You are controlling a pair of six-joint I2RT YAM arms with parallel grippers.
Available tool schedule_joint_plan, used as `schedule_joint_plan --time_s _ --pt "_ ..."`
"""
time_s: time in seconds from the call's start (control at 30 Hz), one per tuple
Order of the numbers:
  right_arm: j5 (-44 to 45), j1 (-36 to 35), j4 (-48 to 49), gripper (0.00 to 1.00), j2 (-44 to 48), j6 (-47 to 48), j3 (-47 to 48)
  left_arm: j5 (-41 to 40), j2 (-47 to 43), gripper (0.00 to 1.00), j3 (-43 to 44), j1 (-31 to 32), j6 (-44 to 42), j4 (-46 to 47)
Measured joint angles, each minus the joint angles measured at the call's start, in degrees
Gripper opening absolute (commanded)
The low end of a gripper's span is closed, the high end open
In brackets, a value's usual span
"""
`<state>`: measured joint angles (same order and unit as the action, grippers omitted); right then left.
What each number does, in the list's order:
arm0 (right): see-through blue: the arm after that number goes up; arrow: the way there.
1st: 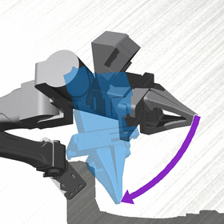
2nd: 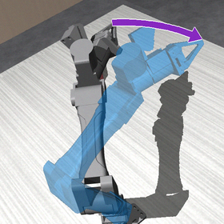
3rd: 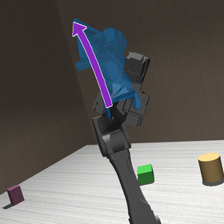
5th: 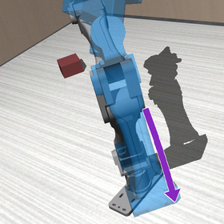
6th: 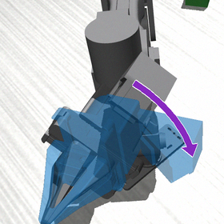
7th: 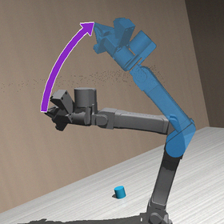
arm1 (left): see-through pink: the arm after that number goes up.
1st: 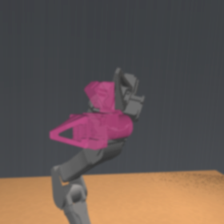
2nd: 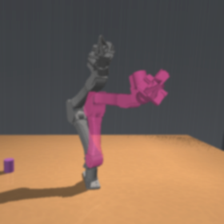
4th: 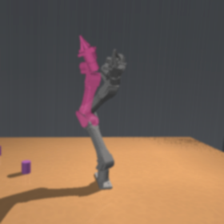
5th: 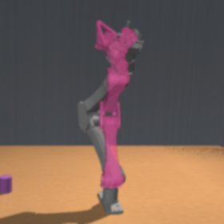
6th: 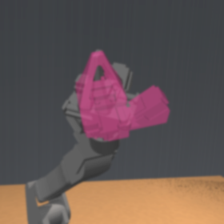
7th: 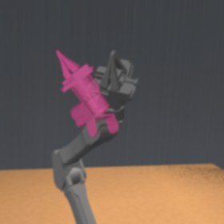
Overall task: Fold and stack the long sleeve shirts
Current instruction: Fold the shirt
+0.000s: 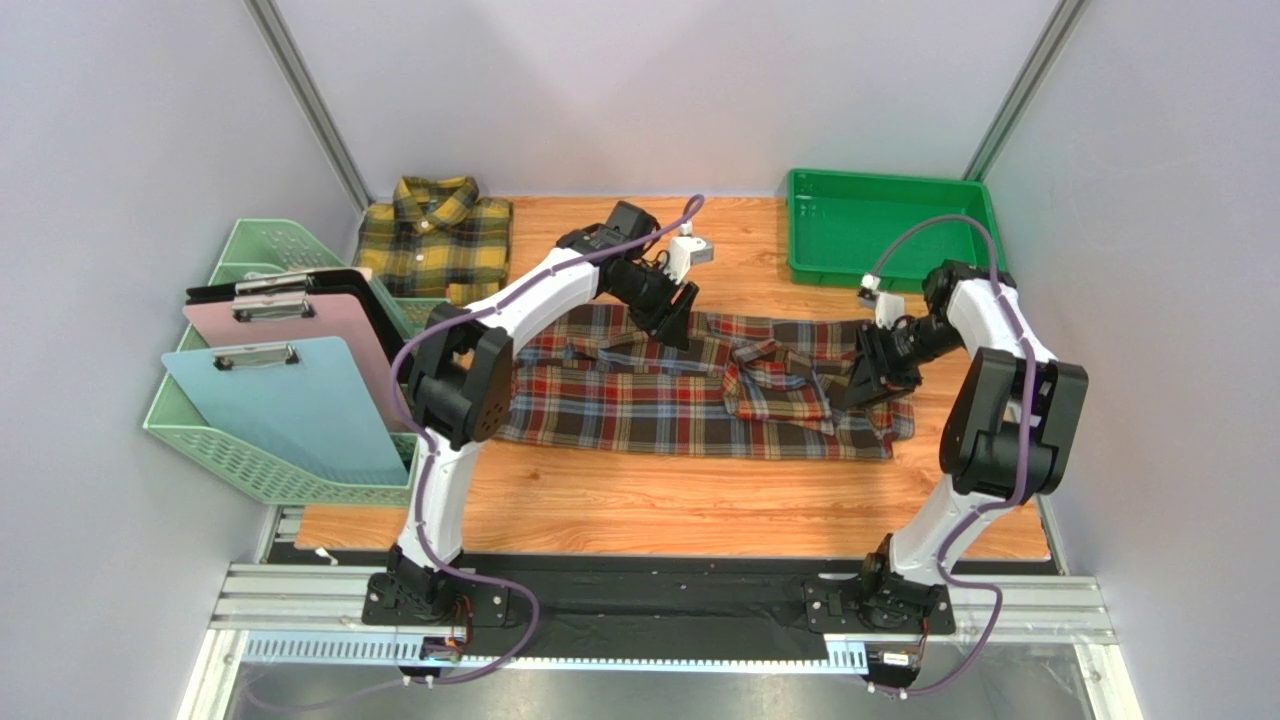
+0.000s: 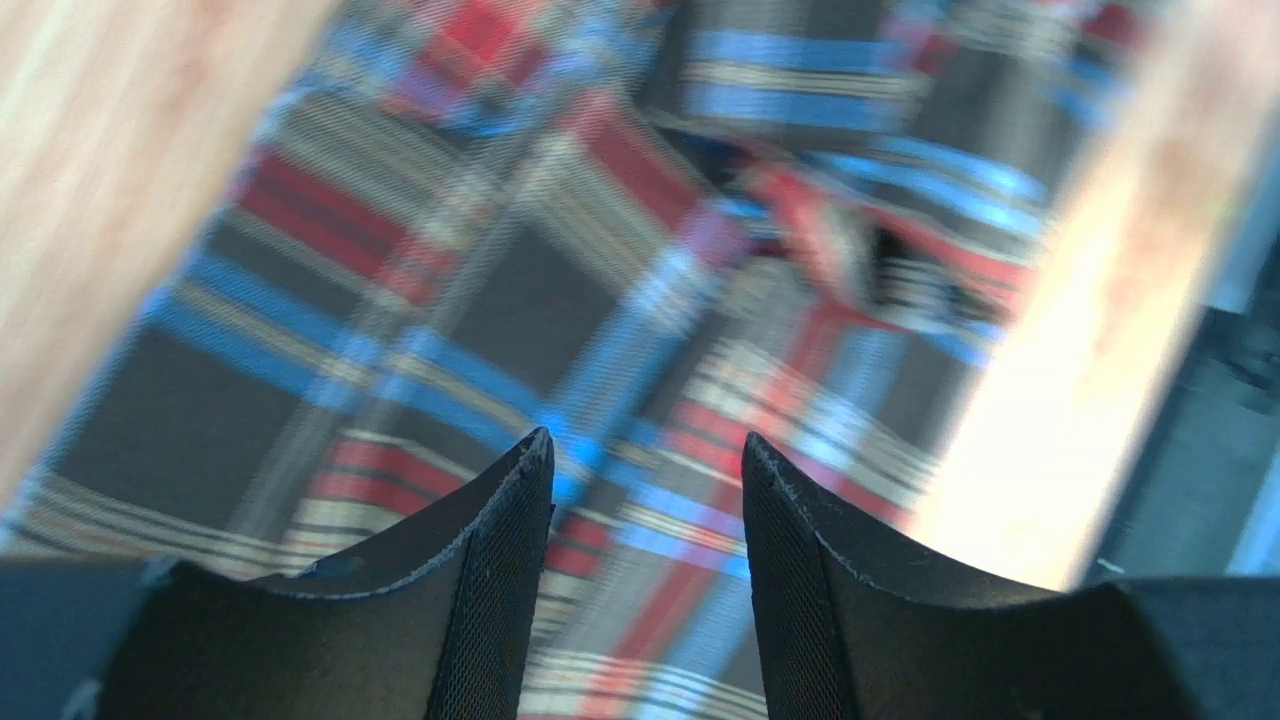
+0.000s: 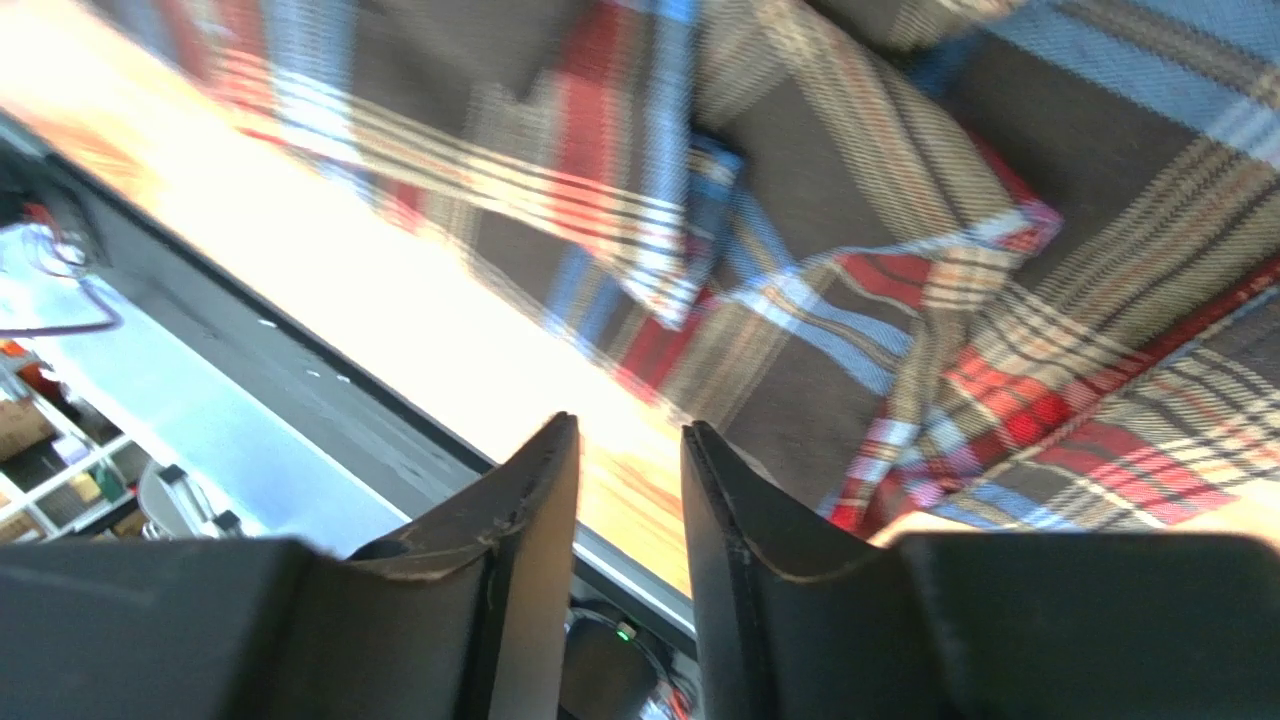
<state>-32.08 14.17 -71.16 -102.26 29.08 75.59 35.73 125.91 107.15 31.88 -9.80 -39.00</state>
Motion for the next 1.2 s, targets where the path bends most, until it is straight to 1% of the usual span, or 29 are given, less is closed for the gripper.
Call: schedule_joint_plan --time_s 0.1,0.13,0.2,0.23,0.3,0.33,0.37,0.4,0.43,0.5,0.53,0.6,0.67,0.73,0.83,0.9,0.97,1.07,1.1,1.17,1.2 --pt "-3.0 -0.5 -0.1 0.43 1.8 -0.3 1.1 3.0 -4.4 0.57 -2.4 0.8 0.4 -0.4" --pt "-4.0 -0.7 0.1 0.45 1.8 -0.9 2.1 4.2 -6.3 0.57 -3.5 1.2 0.9 -0.3" --pt "-5.7 -1.5 0.7 0.49 1.2 -2.4 4.2 6.2 -10.4 0.58 -6.1 1.6 2.1 0.6" --pt "-6.6 -2.0 1.0 0.53 0.6 -3.3 5.6 7.1 -12.7 0.59 -7.5 1.9 2.8 1.1" --pt "-7.6 -3.0 3.0 0.56 -0.7 -4.6 7.5 8.6 -16.6 0.60 -10.1 2.1 3.8 2.3" --pt "-7.6 -3.6 4.3 0.59 -1.4 -4.7 8.3 9.3 -18.1 0.75 -10.8 1.9 4.2 2.4" --pt "-7.5 -4.1 5.6 0.60 -1.9 -4.3 8.8 10.1 -19.5 0.83 -11.4 1.5 4.5 2.5" --pt "-7.5 -4.4 6.5 0.61 -2.2 -3.5 9.0 10.9 -20.5 0.83 -11.5 1.1 4.5 2.6" --pt "-7.5 -4.7 7.6 0.68 -2.3 -2.0 9.0 12.3 -21.6 0.83 -11.6 0.1 5.1 2.6" --pt "-7.5 -5.0 10.1 0.76 -1.7 3.5 8.2 13.9 -23.0 0.84 -11.8 -1.5 5.3 2.6" --pt "-7.6 -5.0 12.1 0.82 -0.6 6.3 6.7 14.5 -23.6 0.84 -12.0 -2.4 5.4 2.7" --pt "-7.6 -5.0 16.3 0.83 3.4 13.8 0.7 15.2 -25.3 0.84 -13.3 -4.1 5.1 2.8" --pt "-7.7 -5.1 19.3 0.88 7.9 20.9 -5.3 15.2 -26.9 0.84 -14.7 -5.2 4.9 2.8" --pt "-7.7 -5.6 20.3 0.91 10.3 26.7 -8.5 15.2 -28.2 0.83 -15.9 -5.4 4.7 2.8" --pt "-7.7 -7.3 23.5 0.91 10.8 33.8 -11.3 15.2 -29.7 0.84 -17.0 -5.3 4.6 2.7" --pt "-7.2 -9.0 27.3 0.89 11.1 37.3 -14.0 15.3 -30.0 0.83 -17.4 -5.4 4.7 2.7" --pt "-6.2 -10.7 30.0 0.87 11.4 39.5 -16.1 15.5 -30.0 0.83 -17.7 -5.7 5.0 2.8" --pt "-4.2 -13.2 33.4 0.81 11.5 42.1 -18.5 16.3 -30.0 0.82 -18.4 -6.7 6.3 2.7" --pt "-3.6 -14.1 34.5 0.76 11.5 42.7 -19.0 16.5 -29.9 0.82 -18.4 -7.0 6.8 2.7" --pt "-2.3 -15.5 36.9 0.71 11.5 43.7 -19.9 17.2 -29.9 0.82 -18.4 -7.8 7.6 2.8" --pt "-1.7 -15.9 37.7 0.63 11.5 44.0 -20.1 17.4 -29.9 0.82 -18.4 -8.1 8.0 2.8"
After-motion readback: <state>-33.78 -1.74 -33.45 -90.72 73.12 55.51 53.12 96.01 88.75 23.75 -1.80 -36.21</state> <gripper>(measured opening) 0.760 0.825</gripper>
